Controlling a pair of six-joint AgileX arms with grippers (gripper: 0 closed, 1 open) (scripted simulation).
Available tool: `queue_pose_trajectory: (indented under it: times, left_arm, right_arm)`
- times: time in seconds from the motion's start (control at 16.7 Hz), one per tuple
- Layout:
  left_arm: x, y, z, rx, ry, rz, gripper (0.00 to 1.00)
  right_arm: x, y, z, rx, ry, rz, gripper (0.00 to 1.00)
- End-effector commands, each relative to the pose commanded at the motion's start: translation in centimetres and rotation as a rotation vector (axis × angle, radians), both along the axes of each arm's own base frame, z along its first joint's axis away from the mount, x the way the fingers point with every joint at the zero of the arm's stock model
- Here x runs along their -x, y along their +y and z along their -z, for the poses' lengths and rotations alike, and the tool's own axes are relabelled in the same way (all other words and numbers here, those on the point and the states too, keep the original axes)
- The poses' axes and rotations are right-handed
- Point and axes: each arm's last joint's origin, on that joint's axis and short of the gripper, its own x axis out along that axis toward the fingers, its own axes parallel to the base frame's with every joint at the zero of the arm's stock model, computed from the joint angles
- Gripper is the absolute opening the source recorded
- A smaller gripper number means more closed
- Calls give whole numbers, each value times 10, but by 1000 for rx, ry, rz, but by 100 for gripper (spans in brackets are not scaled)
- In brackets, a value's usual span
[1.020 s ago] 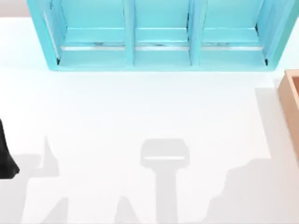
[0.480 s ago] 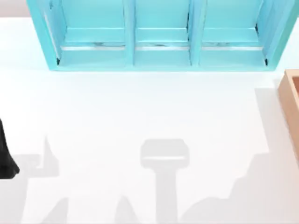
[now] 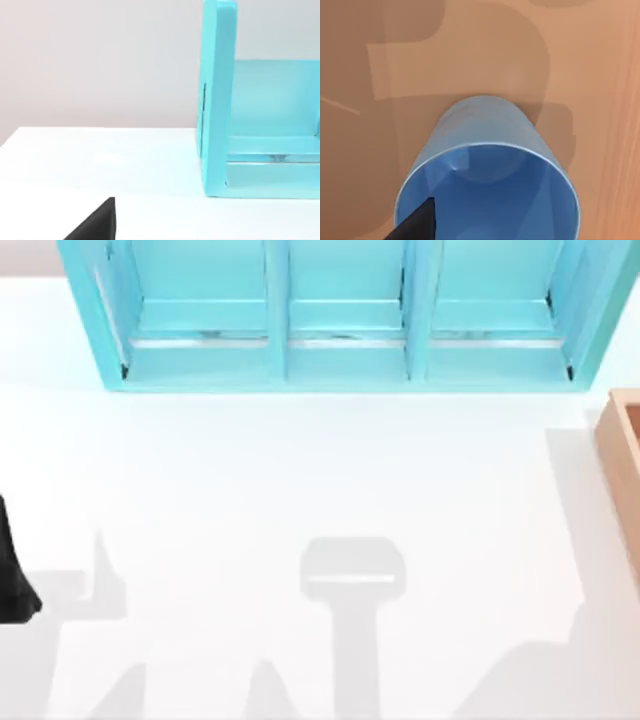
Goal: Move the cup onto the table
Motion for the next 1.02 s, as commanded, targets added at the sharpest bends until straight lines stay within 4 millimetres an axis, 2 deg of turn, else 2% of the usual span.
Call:
queue_pose_trajectory:
  times: [0.24,0.54,1.02]
  left_arm:
    - [0,0,0,0,0,0,100]
    - [0,0,0,0,0,0,100]
    - [0,0,0,0,0,0,100]
  right_arm:
    - [4,1,34,-2,3,0,100]
    - [4,1,37,-2,5,0,100]
    - [4,1,37,-2,5,0,40]
